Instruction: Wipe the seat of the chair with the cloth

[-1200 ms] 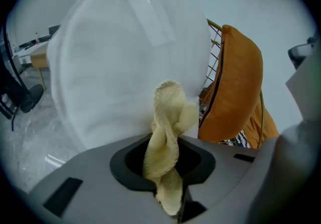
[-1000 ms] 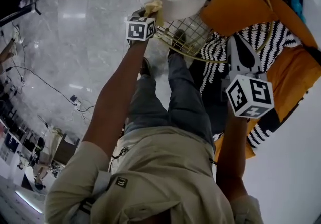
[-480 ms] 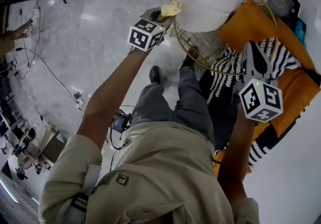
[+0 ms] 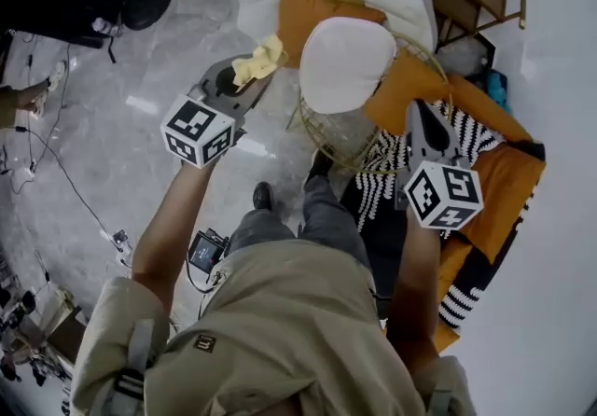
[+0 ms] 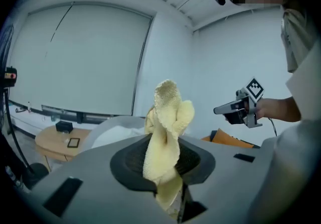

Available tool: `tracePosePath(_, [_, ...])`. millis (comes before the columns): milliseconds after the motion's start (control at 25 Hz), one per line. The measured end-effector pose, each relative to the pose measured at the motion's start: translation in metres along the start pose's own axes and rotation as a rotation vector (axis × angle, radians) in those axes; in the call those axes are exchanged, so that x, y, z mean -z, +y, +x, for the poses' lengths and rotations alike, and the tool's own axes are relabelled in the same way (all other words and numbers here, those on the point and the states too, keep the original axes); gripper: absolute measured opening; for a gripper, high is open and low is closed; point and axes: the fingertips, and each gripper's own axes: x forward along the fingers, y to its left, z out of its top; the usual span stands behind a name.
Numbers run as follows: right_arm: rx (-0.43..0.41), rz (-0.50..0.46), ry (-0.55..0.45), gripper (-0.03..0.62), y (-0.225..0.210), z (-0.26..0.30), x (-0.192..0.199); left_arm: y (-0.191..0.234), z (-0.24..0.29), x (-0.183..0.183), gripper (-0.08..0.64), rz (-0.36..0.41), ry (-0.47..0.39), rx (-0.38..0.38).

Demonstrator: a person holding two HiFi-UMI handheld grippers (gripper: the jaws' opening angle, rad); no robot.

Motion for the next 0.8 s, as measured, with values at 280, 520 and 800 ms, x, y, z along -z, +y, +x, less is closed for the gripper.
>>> tracePosePath(280, [-0.048, -0.051, -0.169, 0.025, 0.047, -0.066, -0.067, -0.036, -0.083, -0.107, 0.094, 0.133, -0.190, -0.015])
tracePosePath(520, [-0.049, -0.125, -0.209, 0.021, 0.077, -0.110, -0.083, -0.067, -0.143, -0.153, 0.094, 0.227, -0.234, -0.009])
tracePosePath(800, [-0.032, -0.163, -0.239, 0.021, 0.102, -0.153, -0.089, -0.086, -0.191, -0.163, 0.094, 0.252, -0.263, 0.010])
